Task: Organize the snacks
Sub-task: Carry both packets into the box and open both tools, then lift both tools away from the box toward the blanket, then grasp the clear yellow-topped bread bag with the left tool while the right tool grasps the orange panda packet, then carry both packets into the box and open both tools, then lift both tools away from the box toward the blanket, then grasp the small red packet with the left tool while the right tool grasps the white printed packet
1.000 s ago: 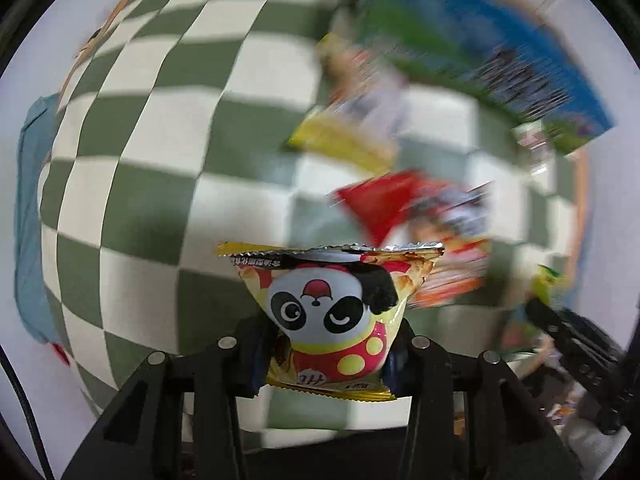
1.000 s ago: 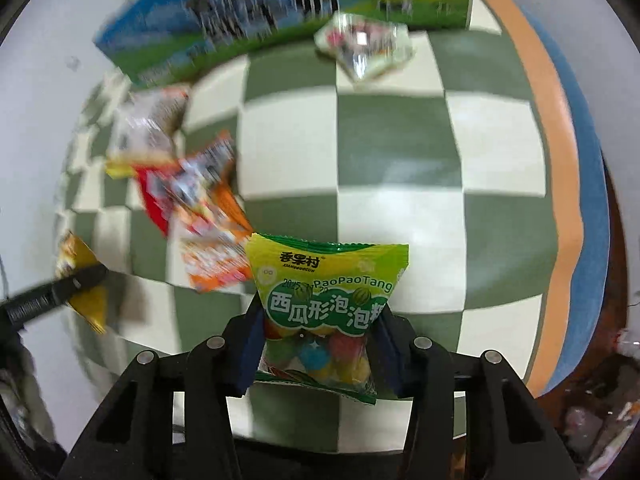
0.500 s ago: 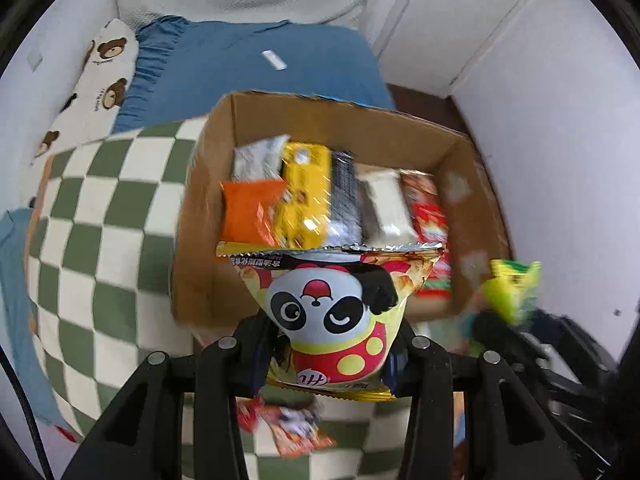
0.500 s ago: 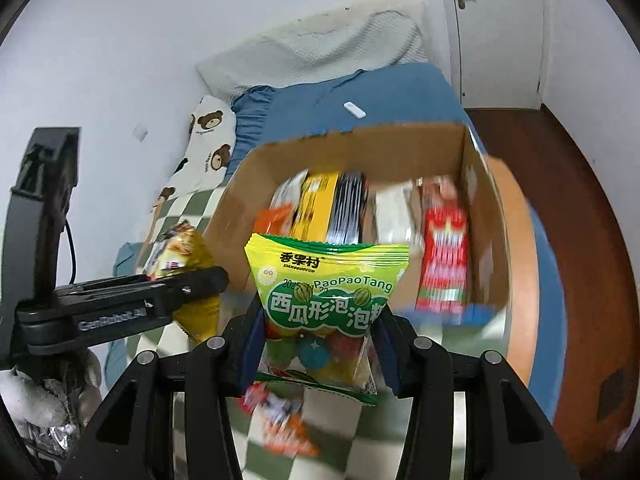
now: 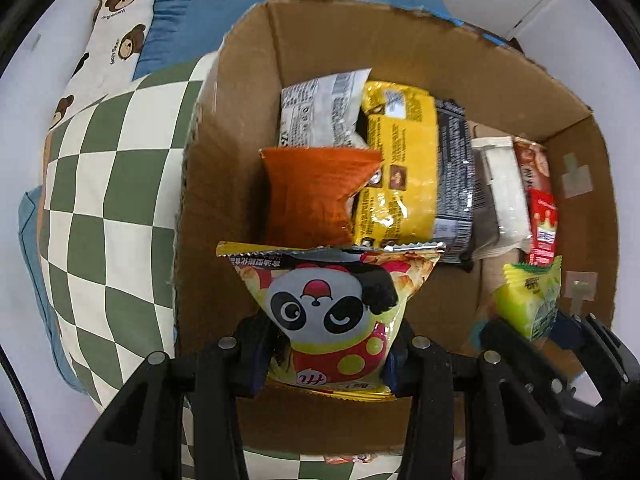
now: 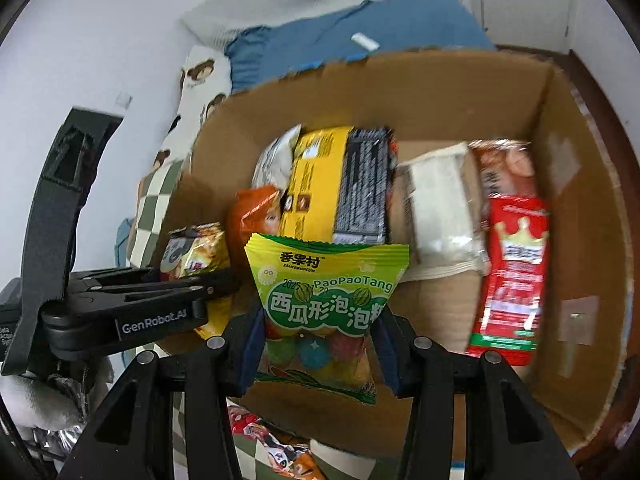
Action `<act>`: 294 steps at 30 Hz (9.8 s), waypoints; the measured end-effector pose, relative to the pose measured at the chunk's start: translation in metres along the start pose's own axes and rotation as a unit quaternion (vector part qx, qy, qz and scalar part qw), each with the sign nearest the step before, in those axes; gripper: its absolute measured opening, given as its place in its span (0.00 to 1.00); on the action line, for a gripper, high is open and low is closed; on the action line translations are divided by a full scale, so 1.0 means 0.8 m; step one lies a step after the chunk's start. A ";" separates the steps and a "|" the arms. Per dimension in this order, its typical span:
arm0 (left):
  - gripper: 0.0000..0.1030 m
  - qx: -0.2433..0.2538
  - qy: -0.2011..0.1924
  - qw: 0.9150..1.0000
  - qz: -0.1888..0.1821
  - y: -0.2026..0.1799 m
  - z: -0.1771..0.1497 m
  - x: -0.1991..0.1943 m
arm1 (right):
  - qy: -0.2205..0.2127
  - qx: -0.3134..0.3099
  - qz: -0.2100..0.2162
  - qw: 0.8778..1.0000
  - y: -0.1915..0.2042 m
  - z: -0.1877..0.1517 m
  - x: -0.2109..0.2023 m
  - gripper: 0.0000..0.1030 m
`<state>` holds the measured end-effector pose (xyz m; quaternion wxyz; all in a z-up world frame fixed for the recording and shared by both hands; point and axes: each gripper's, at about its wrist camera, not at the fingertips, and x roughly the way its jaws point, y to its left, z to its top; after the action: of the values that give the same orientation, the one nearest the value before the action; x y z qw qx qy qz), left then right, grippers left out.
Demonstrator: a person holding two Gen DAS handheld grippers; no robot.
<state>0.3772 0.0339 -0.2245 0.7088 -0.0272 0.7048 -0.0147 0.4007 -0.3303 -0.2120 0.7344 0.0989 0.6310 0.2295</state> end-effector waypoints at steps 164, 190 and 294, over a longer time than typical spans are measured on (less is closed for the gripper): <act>0.36 0.036 -0.045 0.990 -0.125 -0.092 0.024 -0.045 | -0.065 -0.012 -0.039 0.997 -0.062 0.016 -0.119 0.48; 0.89 0.036 -0.062 0.995 -0.076 -0.086 0.028 -0.042 | 0.042 0.008 -0.059 0.997 -0.069 0.020 -0.031 0.94; 0.82 -0.026 -0.037 0.999 0.008 0.028 -0.254 0.111 | 0.010 -0.021 -0.114 0.993 -0.043 -0.264 0.044 0.59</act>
<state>0.1745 0.0476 -0.3154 0.7338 -0.0401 0.6782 0.0101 0.2062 -0.3746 -0.2966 0.7517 0.0083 0.6401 0.1587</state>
